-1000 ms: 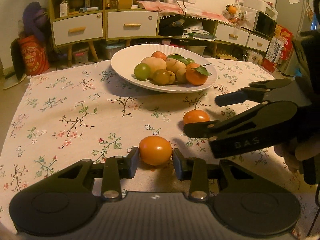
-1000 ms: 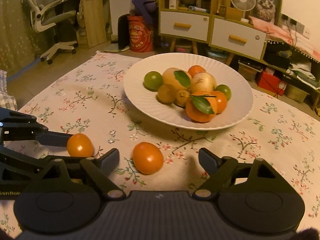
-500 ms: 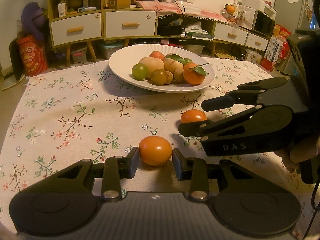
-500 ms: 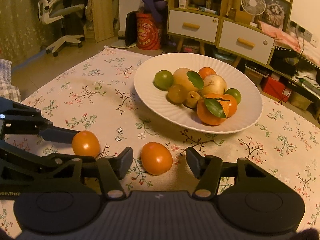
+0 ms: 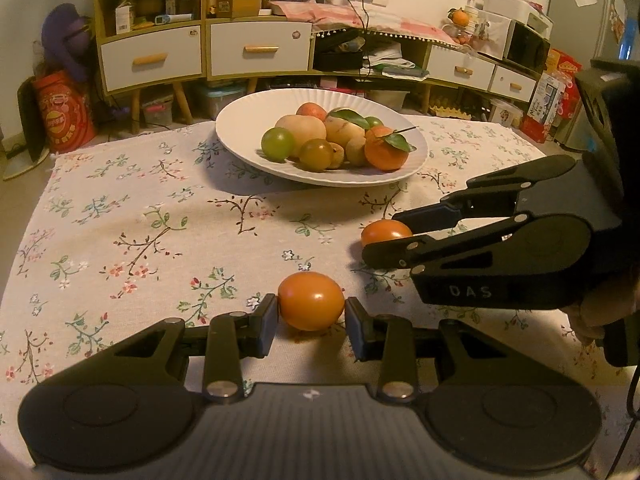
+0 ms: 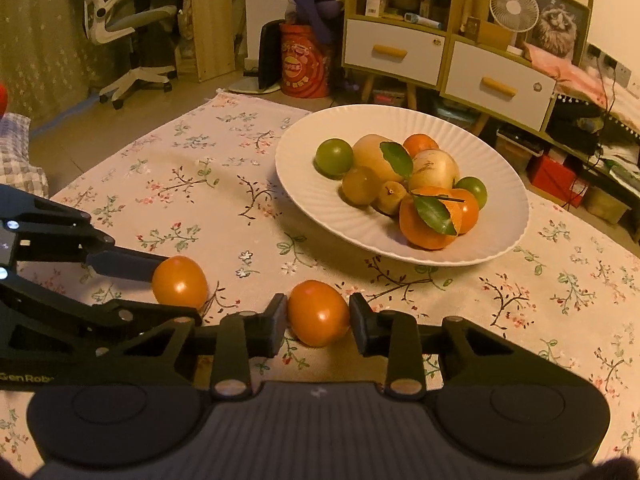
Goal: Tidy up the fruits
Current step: 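Grasp an orange with the left tool while the right tool grasps the other orange, then carry the orange to the plate with the left tool while the right tool carries its own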
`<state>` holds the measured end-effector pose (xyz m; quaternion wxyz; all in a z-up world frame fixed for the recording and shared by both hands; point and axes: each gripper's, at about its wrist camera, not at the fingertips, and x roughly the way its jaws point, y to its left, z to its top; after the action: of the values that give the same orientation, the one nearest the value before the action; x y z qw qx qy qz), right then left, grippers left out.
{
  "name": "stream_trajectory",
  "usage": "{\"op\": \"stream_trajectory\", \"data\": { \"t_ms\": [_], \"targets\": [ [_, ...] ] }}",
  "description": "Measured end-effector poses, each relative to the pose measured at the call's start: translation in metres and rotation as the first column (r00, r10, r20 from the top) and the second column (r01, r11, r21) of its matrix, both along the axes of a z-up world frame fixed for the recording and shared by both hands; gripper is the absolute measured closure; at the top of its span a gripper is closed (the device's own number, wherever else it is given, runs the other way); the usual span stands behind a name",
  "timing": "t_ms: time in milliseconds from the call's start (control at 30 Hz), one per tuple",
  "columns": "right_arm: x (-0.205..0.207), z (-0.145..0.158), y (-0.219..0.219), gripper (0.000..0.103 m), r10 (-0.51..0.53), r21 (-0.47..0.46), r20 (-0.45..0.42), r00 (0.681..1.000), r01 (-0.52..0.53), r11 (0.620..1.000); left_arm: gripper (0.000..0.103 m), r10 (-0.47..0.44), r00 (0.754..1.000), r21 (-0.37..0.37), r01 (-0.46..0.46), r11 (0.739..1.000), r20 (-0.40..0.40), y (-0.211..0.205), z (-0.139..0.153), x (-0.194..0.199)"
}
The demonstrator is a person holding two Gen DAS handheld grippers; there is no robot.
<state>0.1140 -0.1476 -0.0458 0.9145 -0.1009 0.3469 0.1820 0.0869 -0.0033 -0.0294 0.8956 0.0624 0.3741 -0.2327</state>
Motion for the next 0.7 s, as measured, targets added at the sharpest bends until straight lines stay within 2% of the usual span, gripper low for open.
{"op": "stream_trajectory", "data": {
  "t_ms": [700],
  "targets": [
    [-0.008, 0.02, -0.014, 0.073, -0.014, 0.048, 0.018, 1.0, 0.014, 0.999, 0.075, 0.016, 1.0, -0.058, -0.014, 0.998, 0.025, -0.004, 0.019, 0.008]
  ]
}}
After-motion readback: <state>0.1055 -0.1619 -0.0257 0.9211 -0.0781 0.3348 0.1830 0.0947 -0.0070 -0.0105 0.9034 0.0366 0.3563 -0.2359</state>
